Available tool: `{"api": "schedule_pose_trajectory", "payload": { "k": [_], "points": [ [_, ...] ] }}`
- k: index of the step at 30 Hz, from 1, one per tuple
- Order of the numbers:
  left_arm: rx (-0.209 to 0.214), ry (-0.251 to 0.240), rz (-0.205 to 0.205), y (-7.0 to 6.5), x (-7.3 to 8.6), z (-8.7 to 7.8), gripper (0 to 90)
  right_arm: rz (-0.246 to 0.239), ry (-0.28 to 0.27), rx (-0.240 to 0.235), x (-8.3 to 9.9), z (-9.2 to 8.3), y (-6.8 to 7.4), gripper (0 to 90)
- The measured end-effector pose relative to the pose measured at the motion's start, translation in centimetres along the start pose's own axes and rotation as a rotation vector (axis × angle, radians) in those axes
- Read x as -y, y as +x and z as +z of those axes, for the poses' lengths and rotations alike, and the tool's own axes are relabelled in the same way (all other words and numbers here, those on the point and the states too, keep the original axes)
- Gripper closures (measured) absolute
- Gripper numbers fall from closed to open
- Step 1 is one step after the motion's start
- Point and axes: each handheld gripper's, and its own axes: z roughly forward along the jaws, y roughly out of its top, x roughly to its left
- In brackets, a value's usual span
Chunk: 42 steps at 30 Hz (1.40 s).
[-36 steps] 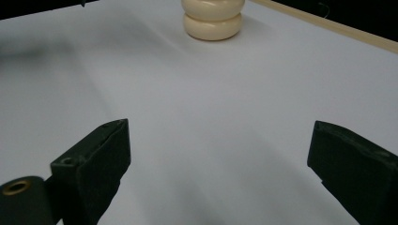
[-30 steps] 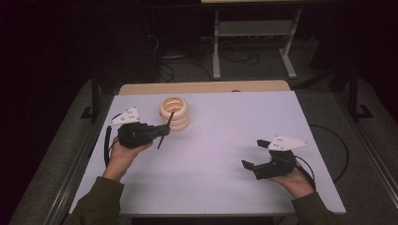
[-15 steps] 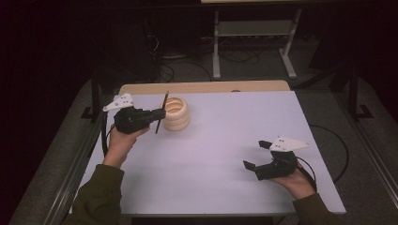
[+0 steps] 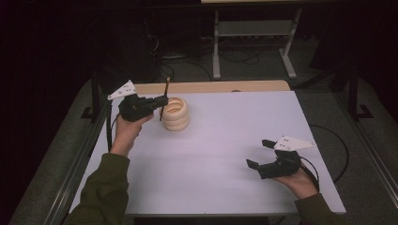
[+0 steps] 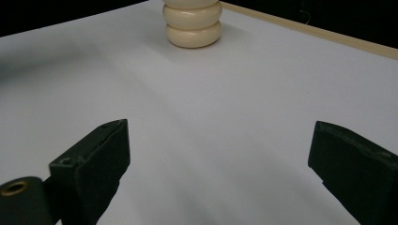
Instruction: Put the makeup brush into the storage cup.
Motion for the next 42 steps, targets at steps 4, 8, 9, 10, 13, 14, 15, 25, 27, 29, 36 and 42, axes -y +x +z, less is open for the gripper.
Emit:
{"api": "schedule_pose_trajectory", "payload": {
  "k": [4,8,9,10,13,14,15,25,27,29,36,42],
  "points": [
    [-0.006,-0.002,0.0,0.6,0.0,0.6,83.8,0.004,-0.004,-0.008,-0.1,0.0,0.0,5.1],
    [-0.01,-0.015,-0.008,1.4,0.2,1.1,83.8,0.004,-0.003,-0.009,-0.1,0.0,0.0,5.1],
    [-0.011,-0.019,-0.012,1.6,0.2,1.3,83.7,0.003,-0.004,-0.008,-0.1,0.0,0.0,5.1],
    [-0.012,-0.016,-0.009,1.8,0.2,1.4,83.7,0.002,-0.004,-0.008,-0.1,0.0,0.0,5.1],
    [-0.021,-0.019,-0.009,2.3,0.2,1.8,83.7,0.003,-0.003,-0.007,-0.1,0.0,0.0,5.1],
    [-0.022,-0.023,-0.012,2.4,0.2,1.9,83.7,0.005,-0.002,-0.006,-0.1,0.0,0.0,5.1],
    [-0.02,-0.03,-0.015,2.6,0.2,2.0,83.7,0.007,-0.001,-0.006,-0.1,0.0,0.0,5.1],
    [-0.045,-0.032,-0.023,3.8,0.8,3.3,83.7,0.002,0.008,-0.014,-0.1,0.1,0.2,5.1],
    [-0.049,-0.039,-0.025,4.0,0.9,3.4,83.7,0.003,0.009,-0.017,-0.1,0.2,0.2,5.1],
    [-0.051,-0.04,-0.025,4.2,1.0,3.6,83.6,0.003,0.01,-0.018,-0.1,0.2,0.1,5.1],
    [-0.062,-0.025,-0.027,4.8,1.8,4.5,83.6,0.006,0.01,-0.022,0.0,0.2,0.1,5.2],
    [-0.072,-0.005,-0.035,5.1,2.4,5.0,83.5,0.004,0.014,-0.026,0.0,0.2,0.1,5.1]
  ]
}}
